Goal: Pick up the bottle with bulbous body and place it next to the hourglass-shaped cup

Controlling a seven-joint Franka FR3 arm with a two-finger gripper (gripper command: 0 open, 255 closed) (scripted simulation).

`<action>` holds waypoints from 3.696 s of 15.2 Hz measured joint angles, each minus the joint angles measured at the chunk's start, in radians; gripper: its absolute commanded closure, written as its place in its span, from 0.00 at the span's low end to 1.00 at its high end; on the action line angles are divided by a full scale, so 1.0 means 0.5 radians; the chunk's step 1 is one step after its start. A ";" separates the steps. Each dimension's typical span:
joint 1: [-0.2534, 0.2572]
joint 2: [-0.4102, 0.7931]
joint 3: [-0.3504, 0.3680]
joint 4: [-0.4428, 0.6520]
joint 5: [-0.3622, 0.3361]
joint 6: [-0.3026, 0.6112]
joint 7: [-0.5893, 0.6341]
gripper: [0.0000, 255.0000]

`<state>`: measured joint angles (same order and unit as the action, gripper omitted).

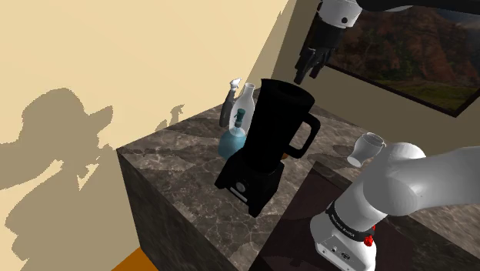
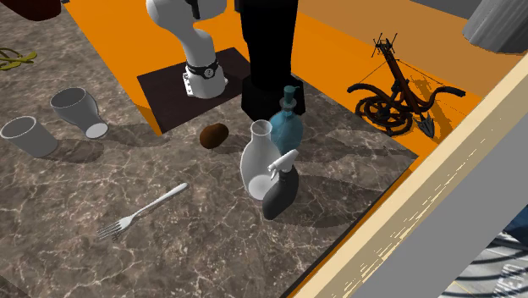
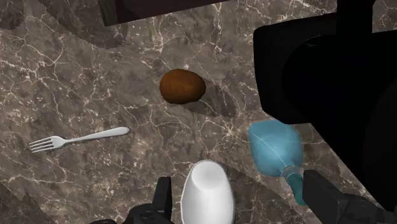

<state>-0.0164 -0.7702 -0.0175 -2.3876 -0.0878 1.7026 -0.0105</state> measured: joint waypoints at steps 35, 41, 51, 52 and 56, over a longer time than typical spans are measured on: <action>-0.062 1.461 -0.078 0.454 0.159 0.978 0.228 1.00; -0.062 1.460 -0.078 0.455 0.160 0.978 0.228 1.00; -0.062 1.411 -0.078 0.542 0.157 0.840 0.228 1.00; -0.063 1.406 -0.078 0.558 0.157 0.820 0.228 1.00; -0.062 1.376 -0.076 0.631 0.155 0.717 0.230 1.00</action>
<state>-0.0471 -0.0820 -0.0557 -2.0720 -0.0102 2.0609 0.1047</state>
